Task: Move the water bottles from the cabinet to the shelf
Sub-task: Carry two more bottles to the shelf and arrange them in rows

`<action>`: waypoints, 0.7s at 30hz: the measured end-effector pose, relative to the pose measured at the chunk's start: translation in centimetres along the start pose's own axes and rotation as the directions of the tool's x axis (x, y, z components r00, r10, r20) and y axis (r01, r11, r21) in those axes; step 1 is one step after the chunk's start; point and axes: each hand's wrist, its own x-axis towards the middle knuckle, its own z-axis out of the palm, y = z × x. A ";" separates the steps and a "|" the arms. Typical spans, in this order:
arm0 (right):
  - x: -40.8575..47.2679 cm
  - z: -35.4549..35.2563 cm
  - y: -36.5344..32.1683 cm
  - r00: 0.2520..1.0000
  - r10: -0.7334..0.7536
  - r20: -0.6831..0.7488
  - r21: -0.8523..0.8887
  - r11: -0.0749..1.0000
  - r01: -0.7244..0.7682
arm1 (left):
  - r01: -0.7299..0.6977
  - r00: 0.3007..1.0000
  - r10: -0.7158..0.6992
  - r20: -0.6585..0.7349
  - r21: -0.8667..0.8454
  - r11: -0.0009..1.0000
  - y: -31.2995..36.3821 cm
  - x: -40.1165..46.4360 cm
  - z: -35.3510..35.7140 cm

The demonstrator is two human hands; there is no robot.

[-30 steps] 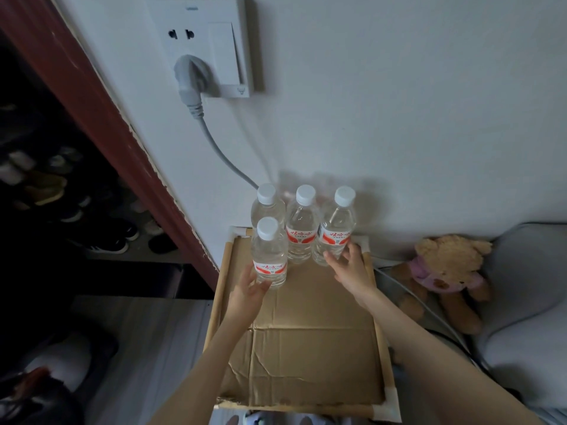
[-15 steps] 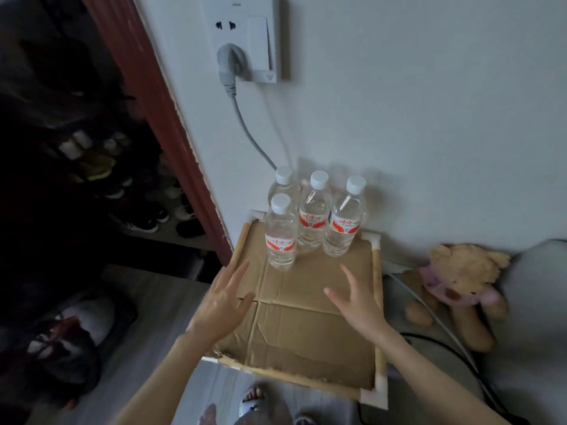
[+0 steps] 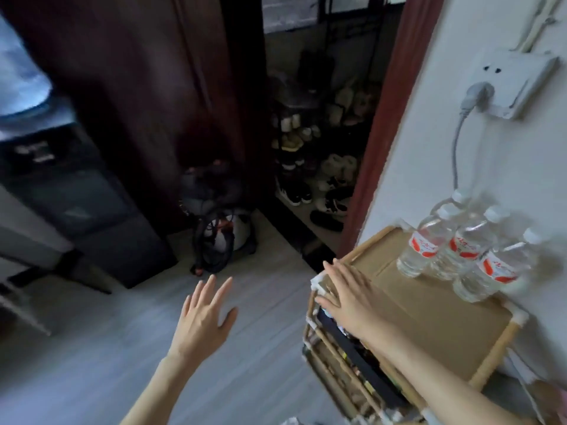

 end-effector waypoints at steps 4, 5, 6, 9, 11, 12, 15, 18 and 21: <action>2.0 2.6 -9.7 0.965 -0.238 0.110 -0.078 0.966 0.247 | 0.248 0.965 -0.249 -0.084 -0.020 0.968 -8.1 -8.1 -3.0; 2.2 3.4 -12.5 0.948 -0.290 0.129 -0.086 0.949 0.302 | 0.311 0.944 -0.313 -0.106 -0.037 0.950 -10.0 -10.3 -3.9; 2.2 4.2 -15.6 0.929 -0.341 0.147 -0.077 0.932 0.354 | 0.372 0.918 -0.375 -0.126 -0.048 0.927 -12.0 -12.5 -4.7; 1.0 7.6 -25.1 0.852 -0.486 0.194 -0.057 0.862 0.504 | 0.522 0.826 -0.531 -0.190 -0.099 0.847 -17.9 -19.8 -6.9; -0.6 10.5 -31.8 0.789 -0.567 0.237 -0.043 0.806 0.591 | 0.599 0.756 -0.617 -0.221 -0.148 0.787 -21.8 -25.2 -8.3; -1.6 12.0 -35.1 0.754 -0.605 0.258 -0.031 0.774 0.632 | 0.636 0.720 -0.656 -0.225 -0.163 0.754 -23.6 -28.1 -8.9; -5.3 16.3 -44.9 0.619 -0.718 0.317 0.026 0.660 0.751 | 0.739 0.583 -0.768 -0.266 -0.220 0.637 -28.5 -36.4 -10.6; -9.0 20.0 -54.0 0.472 -0.811 0.346 0.084 0.528 0.845 | 0.830 0.399 -0.866 -0.302 -0.282 0.481 -32.6 -44.1 -12.0; -12.6 23.5 -61.6 0.327 -0.869 0.372 0.120 0.394 0.911 | 0.890 0.248 -0.918 -0.311 -0.301 0.342 -35.3 -50.8 -12.8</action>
